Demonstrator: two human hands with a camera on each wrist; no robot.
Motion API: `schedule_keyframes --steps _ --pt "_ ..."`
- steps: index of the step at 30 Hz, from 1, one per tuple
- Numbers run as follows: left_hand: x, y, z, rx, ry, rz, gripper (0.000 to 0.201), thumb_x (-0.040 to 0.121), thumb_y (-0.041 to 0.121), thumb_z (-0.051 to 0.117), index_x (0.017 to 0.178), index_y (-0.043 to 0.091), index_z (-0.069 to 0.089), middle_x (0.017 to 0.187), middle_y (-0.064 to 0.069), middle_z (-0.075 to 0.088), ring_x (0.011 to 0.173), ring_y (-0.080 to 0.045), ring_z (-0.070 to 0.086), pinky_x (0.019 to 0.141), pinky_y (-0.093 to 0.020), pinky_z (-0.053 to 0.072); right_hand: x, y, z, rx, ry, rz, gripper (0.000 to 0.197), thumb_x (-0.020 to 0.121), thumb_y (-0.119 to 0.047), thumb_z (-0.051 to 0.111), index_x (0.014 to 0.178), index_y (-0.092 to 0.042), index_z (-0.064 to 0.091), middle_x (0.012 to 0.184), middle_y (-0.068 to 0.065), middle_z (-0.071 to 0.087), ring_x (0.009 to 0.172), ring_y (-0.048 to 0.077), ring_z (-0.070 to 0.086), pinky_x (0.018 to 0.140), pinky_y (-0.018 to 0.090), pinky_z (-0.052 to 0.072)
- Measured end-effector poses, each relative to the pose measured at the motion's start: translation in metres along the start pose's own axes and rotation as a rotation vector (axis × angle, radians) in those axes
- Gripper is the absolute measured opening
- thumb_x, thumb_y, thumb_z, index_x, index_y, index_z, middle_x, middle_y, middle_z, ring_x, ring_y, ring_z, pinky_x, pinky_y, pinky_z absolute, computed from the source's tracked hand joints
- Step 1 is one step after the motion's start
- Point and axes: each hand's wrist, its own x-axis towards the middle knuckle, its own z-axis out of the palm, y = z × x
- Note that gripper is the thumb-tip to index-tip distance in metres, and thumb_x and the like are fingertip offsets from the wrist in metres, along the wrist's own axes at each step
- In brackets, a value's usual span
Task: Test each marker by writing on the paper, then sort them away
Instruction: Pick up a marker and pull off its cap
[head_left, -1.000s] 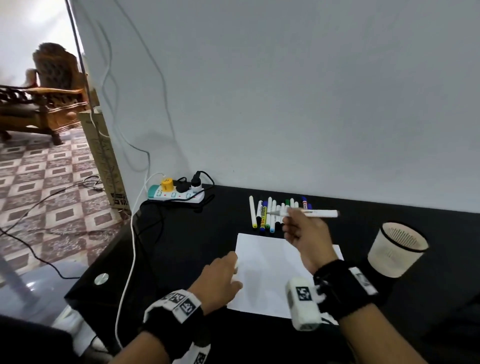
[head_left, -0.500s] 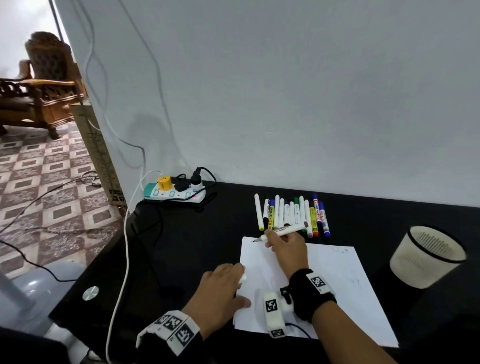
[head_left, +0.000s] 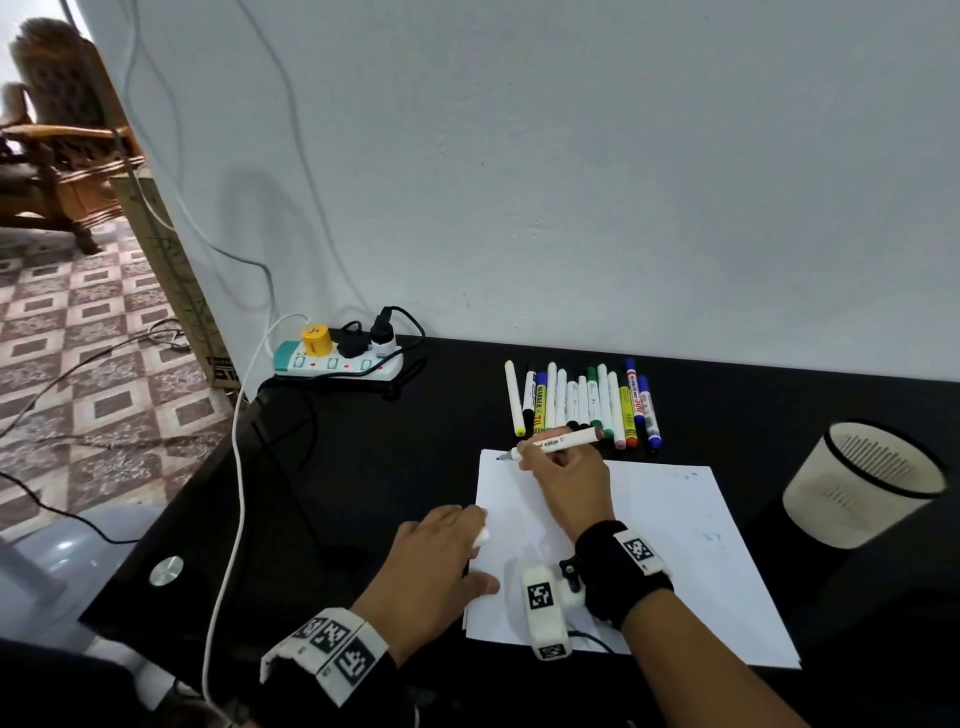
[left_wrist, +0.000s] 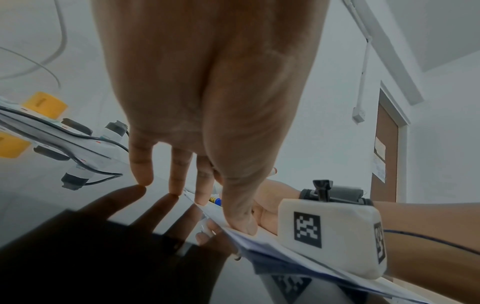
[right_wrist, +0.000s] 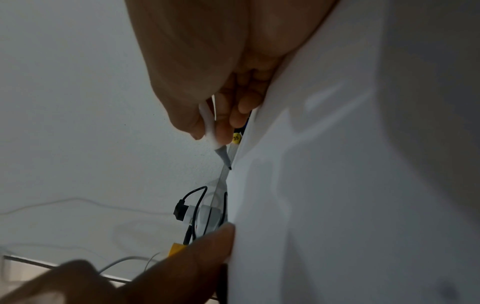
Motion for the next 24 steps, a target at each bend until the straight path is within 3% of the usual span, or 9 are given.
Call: schedule_keyframes --steps 5,11,16,20,24 --pt "0.0000 -0.0001 -0.0015 0.008 -0.011 -0.003 0.061 0.090 0.046 0.061 0.142 0.025 0.037 0.145 0.010 0.043 0.141 -0.010 0.029 0.109 -0.034 0.027 0.0008 0.0020 0.0011 -0.040 -0.029 -0.028 0.015 0.088 -0.027 0.072 0.074 -0.021 0.071 0.079 -0.007 0.074 0.083 0.001 0.068 0.074 0.014 0.046" --pt "-0.0003 0.0007 -0.0022 0.011 -0.009 -0.001 0.058 0.090 0.046 0.061 0.139 0.024 0.040 0.142 0.010 0.046 0.136 -0.009 0.033 0.106 -0.033 0.028 0.0022 0.0048 0.0020 -0.004 0.002 -0.007 0.017 0.089 -0.035 0.075 0.081 -0.021 0.074 0.088 -0.011 0.075 0.091 0.001 0.067 0.082 0.016 0.049" --pt "-0.0006 0.0017 -0.0029 0.006 -0.014 -0.003 0.060 0.090 0.045 0.060 0.141 0.024 0.038 0.143 0.010 0.045 0.139 -0.009 0.030 0.107 -0.032 0.026 0.0015 0.0040 0.0012 -0.022 -0.025 -0.038 0.013 0.089 -0.026 0.072 0.077 -0.021 0.071 0.078 -0.007 0.074 0.085 0.002 0.068 0.076 0.012 0.045" --pt "-0.0013 0.0017 -0.0032 0.012 -0.022 -0.008 0.062 0.091 0.045 0.059 0.144 0.024 0.036 0.146 0.010 0.043 0.142 -0.010 0.027 0.110 -0.034 0.025 0.0012 0.0038 0.0012 -0.047 -0.024 -0.045 0.012 0.091 -0.030 0.072 0.084 -0.022 0.073 0.087 -0.010 0.074 0.090 -0.003 0.065 0.074 0.009 0.043" --pt "-0.0011 0.0031 -0.0042 0.014 -0.033 -0.012 0.062 0.091 0.045 0.059 0.144 0.024 0.035 0.147 0.009 0.042 0.142 -0.010 0.026 0.111 -0.034 0.024 0.0013 0.0032 0.0008 -0.026 -0.038 -0.030 0.013 0.091 -0.026 0.071 0.080 -0.019 0.071 0.084 -0.008 0.073 0.086 -0.004 0.064 0.072 0.007 0.041"
